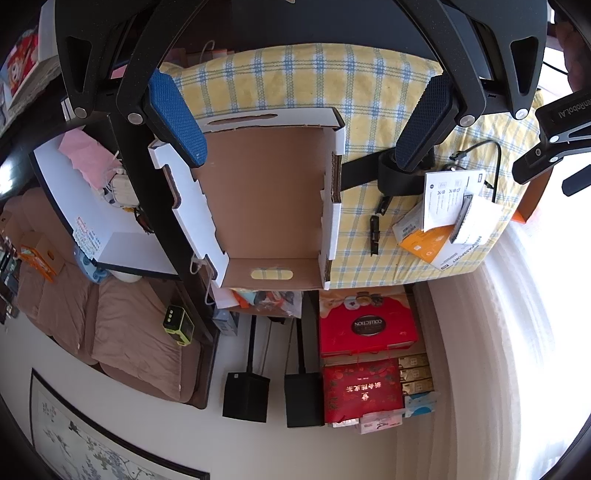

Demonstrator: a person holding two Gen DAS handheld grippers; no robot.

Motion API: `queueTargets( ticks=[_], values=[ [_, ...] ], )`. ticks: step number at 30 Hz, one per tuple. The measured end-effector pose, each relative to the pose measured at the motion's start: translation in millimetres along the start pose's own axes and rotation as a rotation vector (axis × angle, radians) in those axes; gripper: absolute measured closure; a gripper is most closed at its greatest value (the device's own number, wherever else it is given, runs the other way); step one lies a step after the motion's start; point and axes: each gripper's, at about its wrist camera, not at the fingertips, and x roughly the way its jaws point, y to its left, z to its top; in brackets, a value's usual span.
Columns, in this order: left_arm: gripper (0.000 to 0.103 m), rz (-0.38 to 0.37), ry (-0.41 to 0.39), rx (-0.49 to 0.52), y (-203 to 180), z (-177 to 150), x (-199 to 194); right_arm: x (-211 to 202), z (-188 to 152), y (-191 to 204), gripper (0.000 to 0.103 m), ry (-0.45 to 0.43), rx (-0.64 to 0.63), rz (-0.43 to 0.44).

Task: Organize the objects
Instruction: 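Move the right gripper to the cardboard box wall while the left gripper approaches the papers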

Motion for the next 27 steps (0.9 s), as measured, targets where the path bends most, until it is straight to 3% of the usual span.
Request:
queueTargets(
  ticks=[13, 22, 27],
  values=[
    [0.000, 0.003, 0.002, 0.005, 0.4, 9.9, 11.6, 7.2, 6.7, -17.0, 0.000, -0.002, 0.014, -0.018],
    [0.000, 0.003, -0.016, -0.009, 21.4, 25.8, 24.4, 36.3, 23.8, -83.4, 0.000, 0.010, 0.057, -0.130],
    [0.000, 0.012, -0.023, -0.013, 29.1, 33.8, 32.9, 58.9, 29.0, -115.8, 0.001, 0.047, 0.096, -0.118]
  ],
)
